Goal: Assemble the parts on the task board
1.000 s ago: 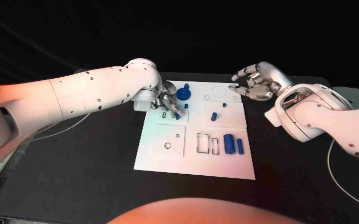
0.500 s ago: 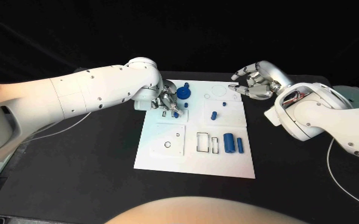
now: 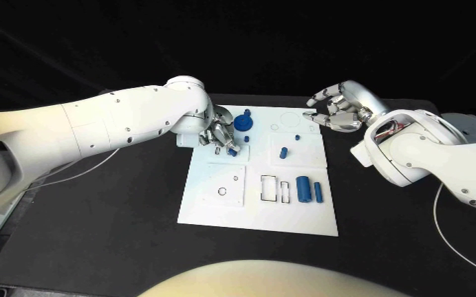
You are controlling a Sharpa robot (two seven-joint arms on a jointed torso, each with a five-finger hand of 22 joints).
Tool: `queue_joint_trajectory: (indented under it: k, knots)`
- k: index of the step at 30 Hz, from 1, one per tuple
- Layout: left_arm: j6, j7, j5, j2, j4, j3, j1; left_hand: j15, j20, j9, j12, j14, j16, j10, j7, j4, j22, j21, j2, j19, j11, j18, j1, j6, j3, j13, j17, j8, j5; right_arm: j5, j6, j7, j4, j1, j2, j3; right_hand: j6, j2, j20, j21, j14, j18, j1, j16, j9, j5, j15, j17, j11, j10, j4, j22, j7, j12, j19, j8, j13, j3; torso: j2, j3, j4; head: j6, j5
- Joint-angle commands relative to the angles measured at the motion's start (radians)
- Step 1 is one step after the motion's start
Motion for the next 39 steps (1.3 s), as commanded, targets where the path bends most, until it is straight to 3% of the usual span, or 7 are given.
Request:
queue_joint_trajectory:
  k: [1, 10, 13, 15, 22, 30, 39]
  knots:
    - [-0.039, 0.011, 0.045, -0.01, 0.015, 0.003, 0.0, -0.007, 0.0, 0.017, 0.008, 0.073, 0.002, 0.008, -0.004, -0.187, 0.002, 0.004, 0.0, 0.009, -0.001, -0.019, -0.015, 0.0, 0.195, 0.004, 0.154, 0.008, 0.001, -0.008, 0.013, -0.002, 0.001, -0.001, -0.001, 0.0, -0.003, -0.001, -0.007, 0.005, 0.101, -0.007, -0.012, -0.002, 0.001, 0.004, -0.009, 0.246, -0.004, 0.002, -0.001, 0.263, -0.007, 0.001, 0.105, 0.007, 0.06, 0.008, 0.0, 0.0006, 0.0016, 0.0, 0.001]
    - [-0.101, 0.014, 0.043, -0.045, 0.054, 0.007, 0.0, -0.009, -0.001, 0.035, 0.014, 0.073, 0.002, 0.015, -0.007, -0.208, 0.016, 0.012, -0.008, 0.014, -0.004, -0.022, -0.04, 0.004, 0.223, 0.006, 0.154, 0.019, 0.016, -0.008, 0.015, -0.002, 0.0, -0.001, -0.002, 0.0, -0.003, -0.001, -0.007, 0.004, 0.101, -0.007, -0.013, -0.002, 0.001, 0.006, -0.009, 0.246, -0.004, 0.002, -0.001, 0.263, -0.007, 0.001, 0.104, 0.008, 0.06, 0.008, 0.0, 0.0015, 0.0026, 0.001, 0.005]
    - [-0.121, 0.015, 0.024, -0.05, 0.065, 0.007, 0.0, -0.011, -0.002, 0.046, 0.016, 0.074, 0.004, 0.02, -0.009, -0.219, 0.023, 0.016, -0.016, 0.017, -0.006, -0.023, -0.058, 0.007, 0.238, 0.007, 0.156, 0.026, 0.049, -0.008, 0.015, -0.001, 0.0, -0.001, -0.002, 0.0, -0.003, -0.001, -0.007, 0.004, 0.101, -0.007, -0.013, -0.002, 0.001, 0.006, -0.009, 0.246, -0.004, 0.002, -0.001, 0.263, -0.007, 0.001, 0.104, 0.008, 0.06, 0.008, 0.001, 0.0009, 0.0015, 0.001, 0.006]
    - [-0.134, 0.016, 0.005, -0.052, 0.072, 0.006, -0.002, -0.013, -0.003, 0.055, 0.026, 0.074, 0.005, 0.027, -0.011, -0.227, 0.029, 0.019, -0.024, 0.019, -0.008, -0.024, -0.071, 0.012, 0.245, 0.017, 0.157, 0.033, 0.092, -0.008, 0.015, -0.001, 0.0, -0.001, -0.003, 0.0, -0.003, -0.001, -0.007, 0.004, 0.101, -0.007, -0.013, -0.002, 0.001, 0.006, -0.009, 0.246, -0.004, 0.002, -0.001, 0.263, -0.007, 0.001, 0.104, 0.008, 0.06, 0.008, 0.001, 0.0004, 0.0008, 0.0, 0.006]
    - [-0.192, 0.021, -0.082, -0.056, 0.093, 0.003, -0.016, -0.017, -0.006, 0.072, 0.028, 0.076, 0.008, 0.032, -0.016, -0.24, 0.038, 0.024, -0.033, 0.021, -0.012, -0.025, -0.09, 0.019, 0.256, 0.014, 0.16, 0.044, 0.154, -0.008, 0.015, 0.0, -0.001, -0.002, -0.004, 0.0, -0.003, -0.001, -0.008, 0.004, 0.101, -0.007, -0.013, -0.003, 0.002, 0.007, -0.009, 0.245, -0.004, 0.002, -0.001, 0.263, -0.007, 0.001, 0.104, 0.008, 0.06, 0.009, 0.001, -0.0003, 0.0013, -0.003, 0.005]
    - [-0.209, 0.021, -0.122, -0.056, 0.105, 0.002, -0.033, -0.018, -0.006, 0.078, 0.024, 0.076, 0.009, 0.032, -0.018, -0.243, 0.044, 0.028, -0.036, 0.023, -0.014, -0.026, -0.096, 0.023, 0.26, 0.007, 0.163, 0.049, 0.175, -0.008, 0.014, 0.0, -0.001, -0.003, -0.004, 0.0, -0.003, -0.001, -0.008, 0.004, 0.101, -0.007, -0.013, -0.003, 0.002, 0.007, -0.009, 0.245, -0.004, 0.002, -0.001, 0.263, -0.007, 0.001, 0.104, 0.008, 0.06, 0.009, 0.001, -0.0004, 0.0009, -0.006, 0.006]
    - [-0.19, 0.016, -0.148, -0.055, 0.103, 0.002, -0.039, -0.02, -0.007, 0.085, 0.022, 0.077, 0.011, 0.035, -0.02, -0.247, 0.049, 0.031, -0.039, 0.025, -0.017, -0.027, -0.104, 0.027, 0.265, 0.001, 0.165, 0.055, 0.202, -0.008, 0.015, 0.001, -0.003, -0.005, -0.003, 0.0, -0.003, -0.001, -0.008, 0.004, 0.101, -0.007, -0.013, -0.003, 0.002, 0.007, -0.009, 0.245, -0.004, 0.002, -0.001, 0.263, -0.007, 0.001, 0.104, 0.008, 0.06, 0.009, 0.002, -0.0009, 0.0005, -0.008, 0.008]
